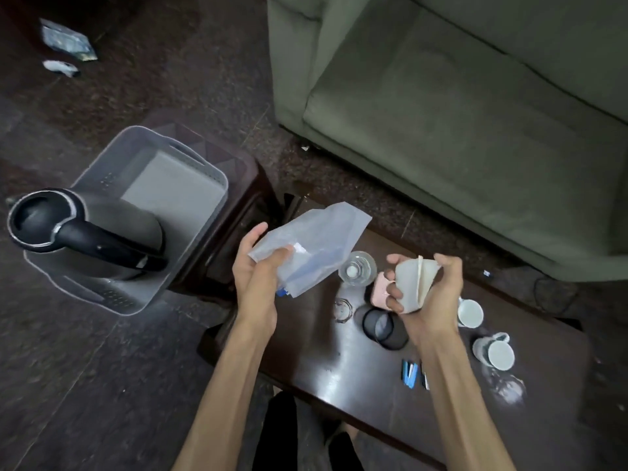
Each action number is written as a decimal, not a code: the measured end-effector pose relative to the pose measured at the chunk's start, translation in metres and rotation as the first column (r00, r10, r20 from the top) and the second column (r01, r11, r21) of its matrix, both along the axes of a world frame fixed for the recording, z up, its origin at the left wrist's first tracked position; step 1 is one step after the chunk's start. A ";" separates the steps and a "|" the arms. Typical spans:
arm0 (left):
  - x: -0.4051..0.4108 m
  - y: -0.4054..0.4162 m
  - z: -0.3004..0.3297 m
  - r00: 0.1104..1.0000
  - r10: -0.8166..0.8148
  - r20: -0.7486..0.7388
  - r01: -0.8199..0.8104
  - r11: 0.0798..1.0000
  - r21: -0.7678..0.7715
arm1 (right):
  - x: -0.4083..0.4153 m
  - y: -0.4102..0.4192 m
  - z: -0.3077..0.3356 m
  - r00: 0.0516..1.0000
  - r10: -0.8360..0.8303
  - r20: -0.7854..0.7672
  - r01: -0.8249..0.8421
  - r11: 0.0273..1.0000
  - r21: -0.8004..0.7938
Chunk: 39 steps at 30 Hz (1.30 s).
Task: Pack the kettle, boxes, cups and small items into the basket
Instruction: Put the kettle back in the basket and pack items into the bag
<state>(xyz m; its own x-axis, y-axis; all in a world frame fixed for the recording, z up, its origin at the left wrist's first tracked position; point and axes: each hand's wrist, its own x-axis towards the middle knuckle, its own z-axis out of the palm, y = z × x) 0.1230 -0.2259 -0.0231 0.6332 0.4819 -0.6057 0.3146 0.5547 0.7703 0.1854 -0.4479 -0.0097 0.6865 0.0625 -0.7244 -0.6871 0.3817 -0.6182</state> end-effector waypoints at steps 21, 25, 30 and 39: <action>-0.034 -0.073 -0.025 0.978 -0.107 -0.179 0.119 0.991 0.056 | -0.095 -0.100 -0.078 0.964 0.263 0.039 -0.093 0.470 -0.878; -0.033 -0.073 -0.026 0.977 -0.094 -0.193 0.110 0.991 0.071 | -0.102 -0.090 -0.102 0.930 0.367 0.005 -0.134 0.350 -0.927; -0.035 -0.069 -0.028 0.975 -0.099 -0.197 0.114 0.991 0.065 | -0.112 -0.084 -0.124 0.872 0.484 -0.074 -0.206 0.225 -0.952; -0.030 -0.061 -0.021 0.981 -0.133 -0.138 0.138 0.990 0.028 | -0.079 -0.045 -0.061 0.991 0.136 0.003 -0.097 0.723 -0.684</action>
